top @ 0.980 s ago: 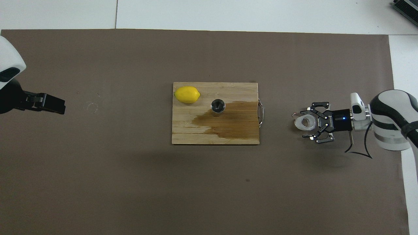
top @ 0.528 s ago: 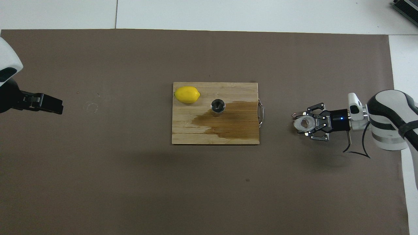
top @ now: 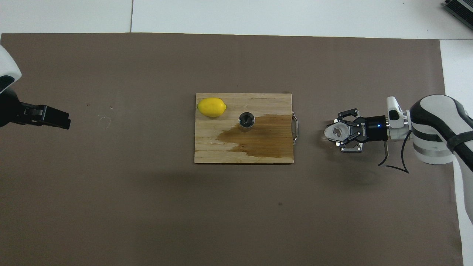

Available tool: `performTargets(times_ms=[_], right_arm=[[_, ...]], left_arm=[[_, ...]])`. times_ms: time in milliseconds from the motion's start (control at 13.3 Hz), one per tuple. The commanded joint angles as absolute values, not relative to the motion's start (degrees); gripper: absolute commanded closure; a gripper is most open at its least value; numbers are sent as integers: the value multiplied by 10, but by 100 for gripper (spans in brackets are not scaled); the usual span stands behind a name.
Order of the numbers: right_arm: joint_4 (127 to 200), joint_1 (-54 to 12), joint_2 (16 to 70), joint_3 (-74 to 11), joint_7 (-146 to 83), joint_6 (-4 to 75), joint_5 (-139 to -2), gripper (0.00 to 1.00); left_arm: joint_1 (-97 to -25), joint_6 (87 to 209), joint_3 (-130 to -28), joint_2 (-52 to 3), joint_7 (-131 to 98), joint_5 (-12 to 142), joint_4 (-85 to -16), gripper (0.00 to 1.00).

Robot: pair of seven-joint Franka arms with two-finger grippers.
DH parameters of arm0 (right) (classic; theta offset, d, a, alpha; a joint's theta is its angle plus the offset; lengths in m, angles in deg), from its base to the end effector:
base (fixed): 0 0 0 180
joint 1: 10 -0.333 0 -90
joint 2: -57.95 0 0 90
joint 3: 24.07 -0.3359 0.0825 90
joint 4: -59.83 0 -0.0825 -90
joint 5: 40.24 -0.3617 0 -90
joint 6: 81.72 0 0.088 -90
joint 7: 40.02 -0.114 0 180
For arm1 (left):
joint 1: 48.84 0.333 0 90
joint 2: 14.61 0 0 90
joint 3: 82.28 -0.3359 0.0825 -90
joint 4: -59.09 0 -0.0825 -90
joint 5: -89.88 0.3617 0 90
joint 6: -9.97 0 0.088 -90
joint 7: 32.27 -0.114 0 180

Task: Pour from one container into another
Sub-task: 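Close the right gripper around the white cup, then lift the white cup with the right gripper over the metal cup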

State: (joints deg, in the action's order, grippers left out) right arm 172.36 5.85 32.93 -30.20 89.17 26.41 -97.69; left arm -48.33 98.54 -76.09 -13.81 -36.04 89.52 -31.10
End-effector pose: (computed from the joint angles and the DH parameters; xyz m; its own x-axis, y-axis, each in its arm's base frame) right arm 0.5737 -0.0322 0.2784 0.0944 0.5372 0.8381 0.9954 -0.0376 -0.0880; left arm 0.5223 -0.0531 0.6411 0.9863 -0.1643 -0.0140 -0.1642 -0.9864 0.0057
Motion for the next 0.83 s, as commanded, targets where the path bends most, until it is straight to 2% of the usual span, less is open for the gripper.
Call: performTargets(times_ms=[0, 302, 754], right_arm=[[1719, 36, 362, -331, 791, 298, -987, 91], [1715, -62, 424, -332, 623, 391, -979, 91], [1714, -189, 433, -330, 460, 534, -929, 91]], left_arm=[[-477, 983, -760, -128, -370, 886, -321, 0], [-476, 972, -759, -124, -369, 886, -320, 0], [-477, 972, -759, -121, -367, 886, -322, 0]])
